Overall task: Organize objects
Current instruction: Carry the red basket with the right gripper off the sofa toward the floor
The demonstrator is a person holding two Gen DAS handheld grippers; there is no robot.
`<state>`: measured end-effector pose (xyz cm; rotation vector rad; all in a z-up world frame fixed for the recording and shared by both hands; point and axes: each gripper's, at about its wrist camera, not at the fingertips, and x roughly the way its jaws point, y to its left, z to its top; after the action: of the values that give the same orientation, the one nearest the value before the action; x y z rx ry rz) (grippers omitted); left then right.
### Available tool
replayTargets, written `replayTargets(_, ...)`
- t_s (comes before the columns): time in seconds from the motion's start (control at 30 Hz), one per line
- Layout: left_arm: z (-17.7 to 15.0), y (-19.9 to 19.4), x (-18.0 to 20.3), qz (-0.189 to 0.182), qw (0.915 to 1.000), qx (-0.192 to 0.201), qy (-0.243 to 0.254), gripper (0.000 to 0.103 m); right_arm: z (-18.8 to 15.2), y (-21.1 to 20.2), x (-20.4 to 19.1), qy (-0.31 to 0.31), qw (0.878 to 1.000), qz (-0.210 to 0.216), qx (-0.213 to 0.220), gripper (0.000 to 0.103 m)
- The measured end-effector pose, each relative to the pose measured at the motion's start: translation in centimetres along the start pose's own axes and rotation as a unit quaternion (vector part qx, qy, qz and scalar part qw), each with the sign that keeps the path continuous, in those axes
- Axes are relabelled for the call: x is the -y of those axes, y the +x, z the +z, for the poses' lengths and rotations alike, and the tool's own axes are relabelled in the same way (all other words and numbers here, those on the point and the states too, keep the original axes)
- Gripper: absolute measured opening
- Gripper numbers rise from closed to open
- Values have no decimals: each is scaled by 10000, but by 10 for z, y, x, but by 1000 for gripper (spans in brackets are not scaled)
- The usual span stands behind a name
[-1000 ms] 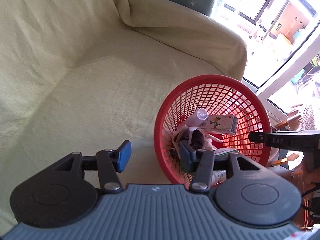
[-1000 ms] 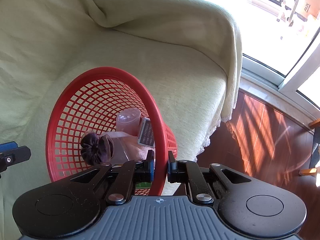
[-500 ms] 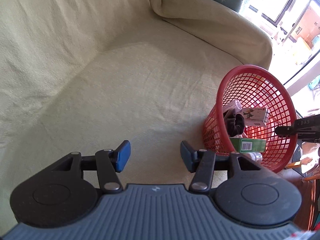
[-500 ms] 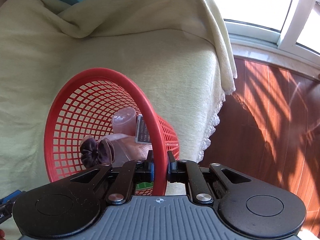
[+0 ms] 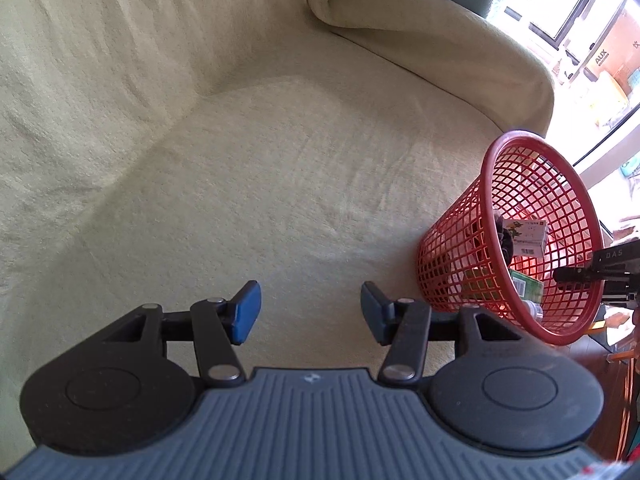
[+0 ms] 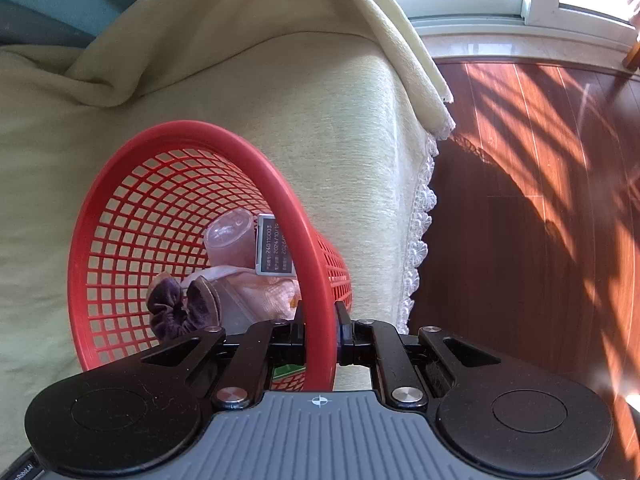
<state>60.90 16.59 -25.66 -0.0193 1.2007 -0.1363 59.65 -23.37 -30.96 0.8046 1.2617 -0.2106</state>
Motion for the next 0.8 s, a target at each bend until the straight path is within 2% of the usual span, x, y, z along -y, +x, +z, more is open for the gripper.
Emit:
replayTargets(0.47, 7, 7, -3, 4, 10000, -22, 62, 50, -6, -10, 5, 303, 9989, 343, 49, 9)
replayTargets(0.8, 2, 8, -11, -39, 10000, -56, 23, 50, -12, -20, -2, 307, 9990, 325, -20, 9)
